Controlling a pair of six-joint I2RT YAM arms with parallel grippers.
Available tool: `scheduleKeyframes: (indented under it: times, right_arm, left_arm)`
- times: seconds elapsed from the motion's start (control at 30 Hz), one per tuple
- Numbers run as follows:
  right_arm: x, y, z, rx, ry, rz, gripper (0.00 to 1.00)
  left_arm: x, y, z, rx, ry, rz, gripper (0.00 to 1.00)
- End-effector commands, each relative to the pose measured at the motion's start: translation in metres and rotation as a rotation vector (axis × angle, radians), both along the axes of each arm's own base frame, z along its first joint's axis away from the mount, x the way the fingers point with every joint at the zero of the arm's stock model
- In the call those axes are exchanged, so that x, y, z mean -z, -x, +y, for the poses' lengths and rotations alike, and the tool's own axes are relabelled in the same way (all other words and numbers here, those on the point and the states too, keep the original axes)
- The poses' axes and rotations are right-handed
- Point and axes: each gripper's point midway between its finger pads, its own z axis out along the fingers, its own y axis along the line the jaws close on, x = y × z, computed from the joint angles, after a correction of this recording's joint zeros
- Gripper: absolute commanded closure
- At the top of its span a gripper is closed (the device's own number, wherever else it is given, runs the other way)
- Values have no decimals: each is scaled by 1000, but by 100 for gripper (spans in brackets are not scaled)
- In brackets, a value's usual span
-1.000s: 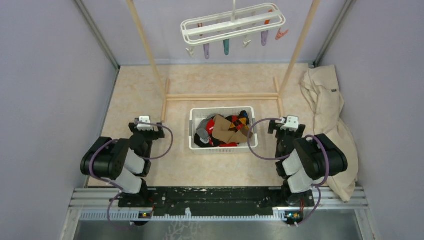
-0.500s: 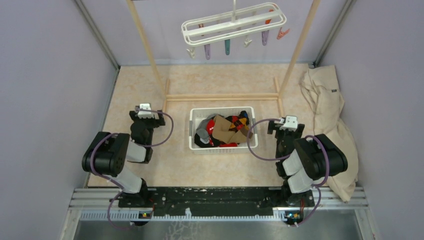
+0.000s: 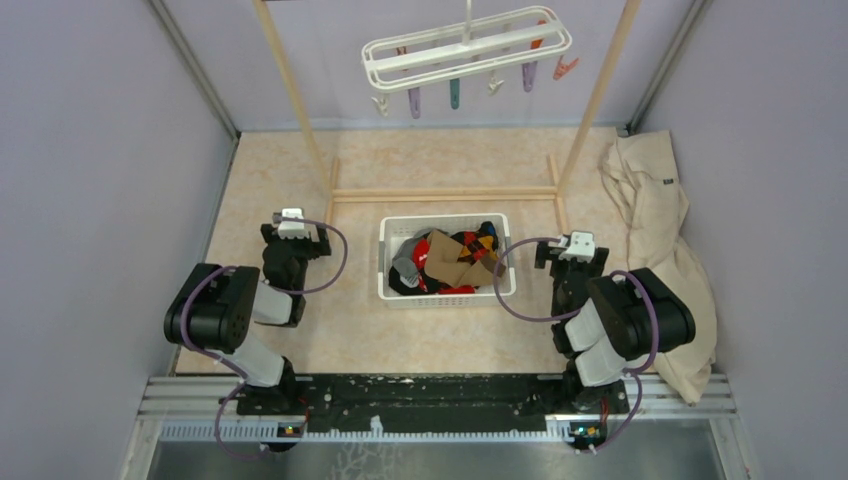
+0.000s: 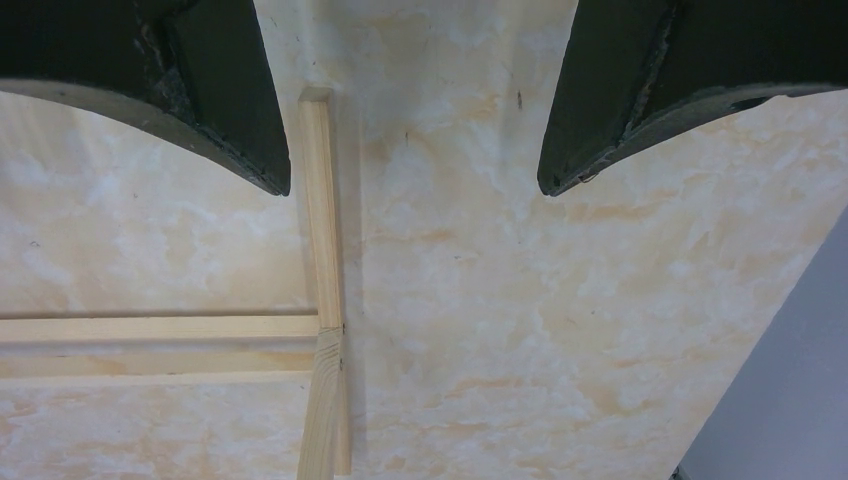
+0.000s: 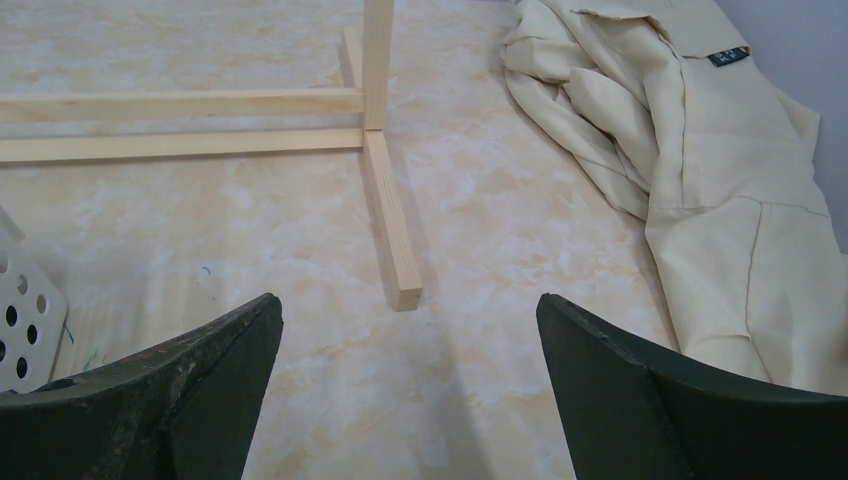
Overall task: Remove the socks clipped to the hanger
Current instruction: Reset both arms
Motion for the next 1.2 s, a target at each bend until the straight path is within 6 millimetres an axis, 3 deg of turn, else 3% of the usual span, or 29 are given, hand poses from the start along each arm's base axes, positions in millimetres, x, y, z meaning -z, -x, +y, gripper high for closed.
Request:
scheduleKeyframes:
  times: [0.0, 1.17]
  right_arm:
    - [-34, 1, 1, -14, -31, -150, 1]
    - [-33, 0, 1, -15, -30, -144, 1]
  left_arm:
    - [-5, -1, 1, -1, 4, -17, 1]
    - [-5, -1, 1, -1, 4, -16, 1]
